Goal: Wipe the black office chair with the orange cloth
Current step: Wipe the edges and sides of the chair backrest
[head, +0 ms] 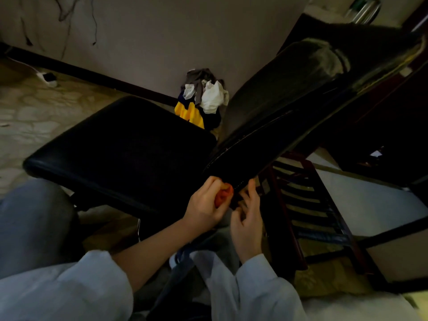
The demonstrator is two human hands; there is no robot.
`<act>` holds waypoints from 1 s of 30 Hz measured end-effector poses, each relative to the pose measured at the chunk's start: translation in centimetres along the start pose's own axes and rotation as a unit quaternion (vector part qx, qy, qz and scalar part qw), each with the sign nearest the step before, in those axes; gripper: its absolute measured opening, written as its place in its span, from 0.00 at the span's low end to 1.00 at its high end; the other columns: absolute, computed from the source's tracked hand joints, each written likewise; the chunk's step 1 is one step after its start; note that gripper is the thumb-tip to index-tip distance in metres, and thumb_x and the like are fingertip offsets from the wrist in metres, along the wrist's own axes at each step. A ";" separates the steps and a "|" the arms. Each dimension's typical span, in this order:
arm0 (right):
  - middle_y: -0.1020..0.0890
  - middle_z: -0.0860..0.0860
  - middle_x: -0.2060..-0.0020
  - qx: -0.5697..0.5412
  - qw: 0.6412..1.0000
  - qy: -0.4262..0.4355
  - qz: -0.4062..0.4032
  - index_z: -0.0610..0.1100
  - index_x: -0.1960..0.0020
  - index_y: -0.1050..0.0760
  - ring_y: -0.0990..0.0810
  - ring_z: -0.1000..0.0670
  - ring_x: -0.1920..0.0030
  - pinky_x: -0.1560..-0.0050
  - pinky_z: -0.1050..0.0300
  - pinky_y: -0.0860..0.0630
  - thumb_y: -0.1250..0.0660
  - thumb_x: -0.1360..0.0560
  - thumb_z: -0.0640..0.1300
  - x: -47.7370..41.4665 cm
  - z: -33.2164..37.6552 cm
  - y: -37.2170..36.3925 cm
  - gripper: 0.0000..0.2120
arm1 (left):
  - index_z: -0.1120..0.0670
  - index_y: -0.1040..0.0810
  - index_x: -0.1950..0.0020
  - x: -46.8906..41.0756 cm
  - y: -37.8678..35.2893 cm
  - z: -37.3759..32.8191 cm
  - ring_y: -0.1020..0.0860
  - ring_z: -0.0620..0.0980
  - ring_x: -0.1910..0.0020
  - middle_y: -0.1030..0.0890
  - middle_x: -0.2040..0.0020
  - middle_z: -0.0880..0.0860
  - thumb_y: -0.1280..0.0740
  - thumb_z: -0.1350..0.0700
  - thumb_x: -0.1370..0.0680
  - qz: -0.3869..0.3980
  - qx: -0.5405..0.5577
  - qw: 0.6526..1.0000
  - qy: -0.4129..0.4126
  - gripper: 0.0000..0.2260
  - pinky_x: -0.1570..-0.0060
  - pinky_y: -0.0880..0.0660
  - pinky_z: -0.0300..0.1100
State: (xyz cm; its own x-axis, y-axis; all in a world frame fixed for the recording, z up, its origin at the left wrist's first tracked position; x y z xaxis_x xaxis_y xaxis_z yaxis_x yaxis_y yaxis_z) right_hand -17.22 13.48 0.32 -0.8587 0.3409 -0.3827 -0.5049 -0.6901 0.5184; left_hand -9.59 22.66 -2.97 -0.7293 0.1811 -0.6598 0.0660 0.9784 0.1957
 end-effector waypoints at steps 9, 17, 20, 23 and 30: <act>0.33 0.47 0.29 0.007 1.000 0.000 0.001 0.71 0.31 0.45 0.33 0.47 0.30 0.32 0.54 0.32 0.37 0.26 0.32 0.5 -1.0 -0.6 0.40 | 0.61 0.24 0.50 -3.0 -0.1 -3.4 0.26 0.41 0.53 0.25 0.51 0.53 0.34 0.56 0.25 -0.053 0.064 0.996 0.009 0.09 0.54 0.29 0.30; 0.30 0.53 0.33 -0.026 0.999 -0.032 0.004 0.67 0.33 0.42 0.29 0.63 0.36 0.38 0.70 0.31 0.43 0.27 0.30 0.4 -0.6 -0.3 0.36 | 0.54 0.29 0.50 -0.3 -0.7 -0.6 0.25 0.47 0.60 0.27 0.51 0.52 0.34 0.55 0.24 -0.049 0.004 0.998 -0.027 0.06 0.65 0.25 0.41; 0.30 0.62 0.36 -0.025 0.998 -0.052 0.030 0.67 0.32 0.45 0.31 0.69 0.37 0.38 0.70 0.31 0.42 0.26 0.26 0.7 -0.7 -0.4 0.40 | 0.57 0.28 0.51 1.0 -0.2 1.0 0.24 0.50 0.61 0.25 0.53 0.56 0.34 0.56 0.23 -0.017 -0.027 0.999 -0.031 0.06 0.66 0.25 0.44; 0.32 0.52 0.30 -0.001 0.997 -0.064 0.044 0.76 0.34 0.49 0.33 0.60 0.31 0.32 0.60 0.33 0.42 0.25 0.28 1.3 -1.0 -0.9 0.44 | 0.60 0.24 0.52 1.1 0.7 1.6 0.24 0.45 0.60 0.24 0.54 0.54 0.34 0.55 0.24 -0.008 -0.017 1.000 0.005 0.08 0.62 0.26 0.37; 0.34 0.49 0.28 0.024 0.996 -0.064 0.051 0.80 0.36 0.51 0.34 0.54 0.29 0.32 0.60 0.34 0.44 0.25 0.33 2.0 -0.7 -1.5 0.42 | 0.61 0.23 0.51 0.1 2.0 -0.1 0.26 0.39 0.56 0.25 0.53 0.55 0.32 0.61 0.25 -0.121 0.067 0.987 0.085 0.05 0.54 0.30 0.28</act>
State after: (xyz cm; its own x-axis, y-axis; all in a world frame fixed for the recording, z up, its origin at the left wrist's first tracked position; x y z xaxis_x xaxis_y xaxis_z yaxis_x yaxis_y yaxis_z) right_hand -18.11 14.80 -1.74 -0.9079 0.3525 -0.2268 -0.4162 -0.6947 0.5866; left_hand -9.61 24.66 -2.54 -0.8378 -0.0680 -0.5418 -0.0430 0.9974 -0.0586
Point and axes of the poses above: each hand's wrist, its own x-axis away from the middle knuckle, its own y-axis out of the back of the hand, z = x × y, the point moved 2 cm from there along -x, towards the middle knuckle
